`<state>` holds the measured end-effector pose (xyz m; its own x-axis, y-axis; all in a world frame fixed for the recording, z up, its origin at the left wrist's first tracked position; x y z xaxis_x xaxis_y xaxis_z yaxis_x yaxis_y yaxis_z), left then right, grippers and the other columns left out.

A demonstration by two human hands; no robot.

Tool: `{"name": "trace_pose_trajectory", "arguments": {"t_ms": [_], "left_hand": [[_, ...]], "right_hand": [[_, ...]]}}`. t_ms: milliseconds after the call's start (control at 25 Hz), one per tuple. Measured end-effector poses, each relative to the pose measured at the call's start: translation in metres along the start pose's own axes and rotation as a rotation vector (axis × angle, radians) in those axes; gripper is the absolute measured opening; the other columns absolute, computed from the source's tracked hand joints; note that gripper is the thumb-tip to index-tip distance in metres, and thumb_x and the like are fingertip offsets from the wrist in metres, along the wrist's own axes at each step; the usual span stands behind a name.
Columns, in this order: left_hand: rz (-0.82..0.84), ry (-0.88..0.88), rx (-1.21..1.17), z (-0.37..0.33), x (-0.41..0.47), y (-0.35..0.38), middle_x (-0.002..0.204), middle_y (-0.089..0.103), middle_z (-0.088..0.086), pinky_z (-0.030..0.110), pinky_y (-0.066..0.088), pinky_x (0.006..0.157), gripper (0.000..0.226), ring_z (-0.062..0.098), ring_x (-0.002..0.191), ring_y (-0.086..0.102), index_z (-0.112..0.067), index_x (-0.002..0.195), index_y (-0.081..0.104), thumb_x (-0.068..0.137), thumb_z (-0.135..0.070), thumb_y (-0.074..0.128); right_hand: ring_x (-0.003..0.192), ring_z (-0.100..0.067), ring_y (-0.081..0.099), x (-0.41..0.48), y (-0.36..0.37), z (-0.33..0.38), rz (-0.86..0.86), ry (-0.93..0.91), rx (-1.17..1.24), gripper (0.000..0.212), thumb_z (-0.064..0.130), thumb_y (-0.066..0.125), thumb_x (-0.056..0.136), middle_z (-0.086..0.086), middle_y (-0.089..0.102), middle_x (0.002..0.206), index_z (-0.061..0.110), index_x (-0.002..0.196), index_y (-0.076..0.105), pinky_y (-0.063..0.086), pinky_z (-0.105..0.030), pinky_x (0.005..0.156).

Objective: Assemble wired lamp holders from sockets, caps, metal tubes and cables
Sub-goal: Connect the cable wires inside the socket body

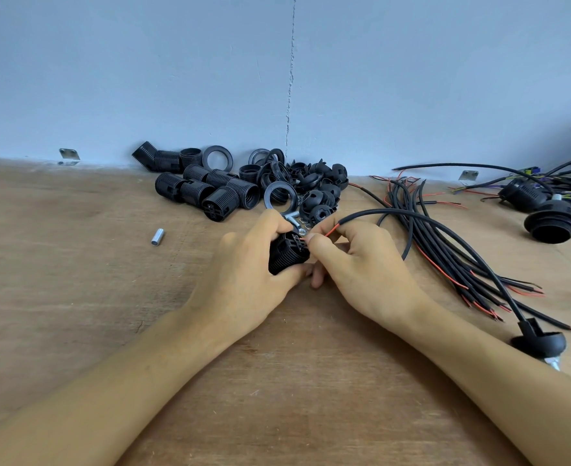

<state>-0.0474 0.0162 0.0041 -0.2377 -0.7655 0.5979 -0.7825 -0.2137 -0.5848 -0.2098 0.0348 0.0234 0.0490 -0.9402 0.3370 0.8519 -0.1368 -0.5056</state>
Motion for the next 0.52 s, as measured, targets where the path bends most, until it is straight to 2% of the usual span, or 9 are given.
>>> {"name": "trace_pose_trajectory", "arguments": {"t_ms": [160, 280, 400, 520], "left_hand": [[-0.001, -0.004, 0.006, -0.0017, -0.0003, -0.0003, 0.074, 0.055, -0.035, -0.002, 0.040, 0.067, 0.045, -0.022, 0.081, 0.057, -0.040, 0.102, 0.054, 0.073, -0.031, 0.088], [0.010, -0.007, 0.014, -0.0034, -0.0010, -0.0005, 0.074, 0.056, -0.033, -0.001, 0.040, 0.068, 0.045, -0.021, 0.081, 0.057, -0.041, 0.102, 0.054, 0.074, -0.032, 0.088], [0.023, -0.018, 0.023, -0.0033, -0.0015, -0.0006, 0.078, 0.065, -0.021, 0.003, 0.041, 0.065, 0.039, -0.010, 0.083, 0.061, -0.036, 0.103, 0.058, 0.076, -0.034, 0.085], [0.033, -0.036, 0.042, -0.0044, -0.0011, -0.0006, 0.083, 0.071, -0.011, 0.014, 0.046, 0.066, 0.035, 0.005, 0.075, 0.063, -0.030, 0.104, 0.060, 0.076, -0.034, 0.081]], "right_hand": [[0.057, -0.003, 0.064, 0.0019, -0.0011, -0.0003, 0.013, 0.031, -0.012, 0.020, 0.020, 0.058, 0.093, 0.002, 0.068, 0.053, 0.014, 0.076, 0.066, 0.042, -0.009, 0.059], [0.059, -0.003, 0.064, 0.0036, -0.0024, -0.0001, 0.035, 0.048, -0.023, 0.023, 0.020, 0.057, 0.093, 0.002, 0.068, 0.053, 0.011, 0.074, 0.065, 0.044, -0.011, 0.060], [0.059, -0.007, 0.063, 0.0047, -0.0032, -0.0008, 0.052, 0.068, 0.001, 0.026, 0.023, 0.057, 0.095, 0.001, 0.068, 0.054, 0.010, 0.073, 0.065, 0.044, -0.015, 0.060], [0.057, -0.008, 0.061, 0.0042, -0.0036, -0.0009, 0.059, 0.073, 0.005, 0.025, 0.026, 0.058, 0.096, 0.000, 0.069, 0.054, 0.013, 0.077, 0.066, 0.042, -0.015, 0.057]]}}
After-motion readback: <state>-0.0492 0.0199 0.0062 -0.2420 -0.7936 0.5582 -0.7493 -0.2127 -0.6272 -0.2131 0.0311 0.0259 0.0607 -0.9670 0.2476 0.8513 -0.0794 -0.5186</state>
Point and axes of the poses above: each hand's wrist, its own x-axis towards the middle knuckle, its own y-axis out of the palm, z = x × y, the point moved 2 cm from there along x, towards the middle knuckle
